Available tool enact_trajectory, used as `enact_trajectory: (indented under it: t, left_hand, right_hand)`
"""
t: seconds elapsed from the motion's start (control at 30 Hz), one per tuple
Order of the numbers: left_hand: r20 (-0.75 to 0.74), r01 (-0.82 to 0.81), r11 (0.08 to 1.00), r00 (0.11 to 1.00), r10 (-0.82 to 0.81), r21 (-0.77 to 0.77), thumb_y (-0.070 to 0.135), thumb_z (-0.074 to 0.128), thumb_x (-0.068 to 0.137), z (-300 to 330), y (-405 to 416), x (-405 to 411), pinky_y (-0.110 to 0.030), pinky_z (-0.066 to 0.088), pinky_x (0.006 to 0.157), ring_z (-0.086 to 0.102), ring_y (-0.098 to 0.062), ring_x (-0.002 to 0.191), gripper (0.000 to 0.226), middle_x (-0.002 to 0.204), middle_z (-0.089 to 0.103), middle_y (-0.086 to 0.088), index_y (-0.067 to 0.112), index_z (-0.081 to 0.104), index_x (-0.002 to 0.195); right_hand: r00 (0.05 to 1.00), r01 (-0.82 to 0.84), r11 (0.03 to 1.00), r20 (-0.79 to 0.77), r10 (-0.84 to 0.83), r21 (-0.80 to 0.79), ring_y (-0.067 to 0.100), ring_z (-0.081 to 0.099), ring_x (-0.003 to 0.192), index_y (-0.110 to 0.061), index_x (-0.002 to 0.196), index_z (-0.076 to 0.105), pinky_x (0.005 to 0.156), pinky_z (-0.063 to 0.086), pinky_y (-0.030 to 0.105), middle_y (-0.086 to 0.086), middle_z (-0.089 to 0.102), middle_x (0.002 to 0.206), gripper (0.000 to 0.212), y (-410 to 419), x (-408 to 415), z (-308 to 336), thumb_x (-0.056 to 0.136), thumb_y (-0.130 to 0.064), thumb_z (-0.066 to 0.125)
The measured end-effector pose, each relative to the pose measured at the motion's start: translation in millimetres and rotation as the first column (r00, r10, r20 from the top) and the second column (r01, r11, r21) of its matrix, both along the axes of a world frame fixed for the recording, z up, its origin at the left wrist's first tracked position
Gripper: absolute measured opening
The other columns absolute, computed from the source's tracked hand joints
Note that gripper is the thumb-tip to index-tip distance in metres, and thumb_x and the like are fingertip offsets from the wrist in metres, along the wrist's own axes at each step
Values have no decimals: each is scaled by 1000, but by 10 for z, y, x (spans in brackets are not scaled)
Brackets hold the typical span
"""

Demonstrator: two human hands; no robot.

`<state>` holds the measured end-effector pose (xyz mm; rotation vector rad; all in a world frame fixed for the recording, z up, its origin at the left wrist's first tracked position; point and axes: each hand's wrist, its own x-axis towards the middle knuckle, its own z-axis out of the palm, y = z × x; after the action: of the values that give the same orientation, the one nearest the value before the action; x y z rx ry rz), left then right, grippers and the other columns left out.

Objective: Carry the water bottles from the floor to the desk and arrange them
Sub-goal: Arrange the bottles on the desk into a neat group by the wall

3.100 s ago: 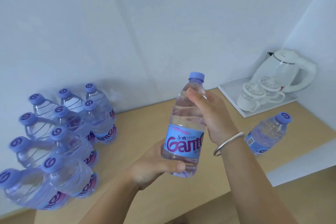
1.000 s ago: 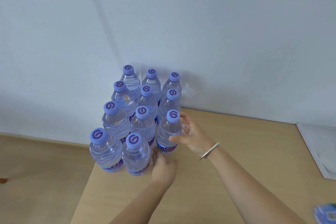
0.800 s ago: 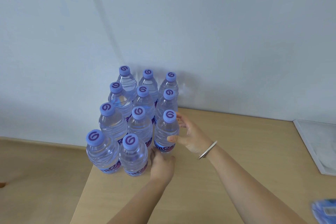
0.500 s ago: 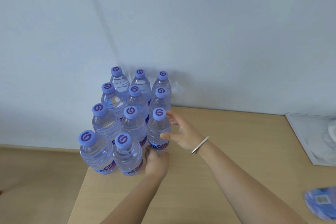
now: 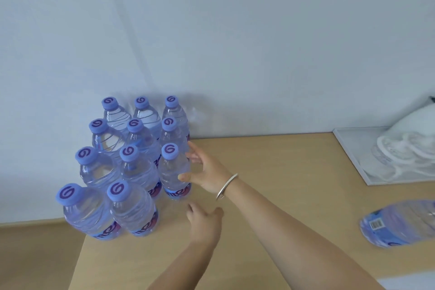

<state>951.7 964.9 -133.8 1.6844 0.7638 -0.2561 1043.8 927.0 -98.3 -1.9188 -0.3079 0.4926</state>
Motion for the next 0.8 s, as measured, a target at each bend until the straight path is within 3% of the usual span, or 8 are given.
enact_trajectory:
  t: [0.1, 0.2, 0.3, 0.4, 0.5, 0.67, 0.73, 0.8]
  left_hand:
    - [55, 289, 956, 957, -286, -51, 18, 57, 75, 70, -365, -100, -28, 34, 79, 37, -20, 108, 38, 119, 36, -3, 16, 36, 107]
    - [101, 501, 866, 861, -498, 2, 8, 52, 84, 89, -666, -70, -22, 39, 76, 40, -11, 106, 53, 127, 37, 0, 16, 35, 133]
    - [37, 666, 744, 743, -668, 51, 14, 51, 88, 160, -996, -68, -27, 31, 106, 25, -19, 139, 74, 155, 17, -7, 7, 10, 149]
    - [42, 748, 663, 662, -748, 24, 16, 51, 90, 205, -1355, -97, -25, 19, 112, 12, -17, 145, 78, 159, 6, -4, 8, 2, 150]
    - [78, 816, 576, 571, -817, 49, 16, 52, 88, 220, -1736, -146, -29, 23, 114, 16, -17, 145, 77, 158, 13, -5, 9, 8, 150]
    - [105, 860, 511, 507, -855, 6, 17, 52, 87, 206, -2188, -200, -29, 32, 103, 29, -12, 136, 68, 154, 23, -2, 12, 20, 147]
    - [96, 867, 498, 496, -863, 3, 18, 52, 86, 191, -2286, -224, -35, 28, 113, 23, -14, 142, 73, 156, 19, 0, 14, 15, 149]
    - [94, 880, 475, 471, -877, 26, 18, 52, 87, 194, -2366, -269, -36, 26, 115, 21, -14, 143, 75, 157, 17, 1, 15, 12, 150]
  right_hand:
    - [984, 175, 984, 30, -176, 35, 8, 44, 124, -20, 145, 27, 103, 35, 24, -4, 46, 134, 82, -288, -133, 86, 79, -26, 74]
    - [920, 381, 921, 67, -386, 80, 11, 52, 111, -16, 136, 42, 96, 40, 21, -2, 53, 119, 62, -800, -285, 206, 82, -23, 71]
    - [807, 575, 812, 92, -583, 102, 11, 56, 99, -11, 128, 50, 84, 42, 14, -3, 56, 107, 48, -1380, -470, 274, 84, -19, 68]
    - [645, 743, 658, 126, -753, 123, 10, 58, 93, -14, 124, 51, 77, 43, 11, -5, 58, 100, 42, -1935, -723, 269, 85, -16, 66]
    - [418, 869, 455, 207, -885, 193, 0, 55, 83, -18, 113, 54, 71, 44, 9, -12, 56, 91, 31, -2383, -1015, 253, 85, -10, 64]
    - [-152, 929, 13, 413, -898, 371, -6, 46, 97, -24, 101, 49, 85, 40, 16, -21, 43, 102, 38, -2967, -1426, 198, 69, -30, 68]
    - [-121, 966, -11, 419, -900, 257, 8, 39, 114, -12, 120, 45, 96, 35, 24, -15, 37, 114, 66, -3174, -1441, 116, 64, -34, 70]
    - [63, 986, 106, 296, -953, 131, 8, 33, 122, -15, 133, 37, 104, 31, 27, -11, 32, 125, 82, -3309, -1394, 32, 63, -30, 76]
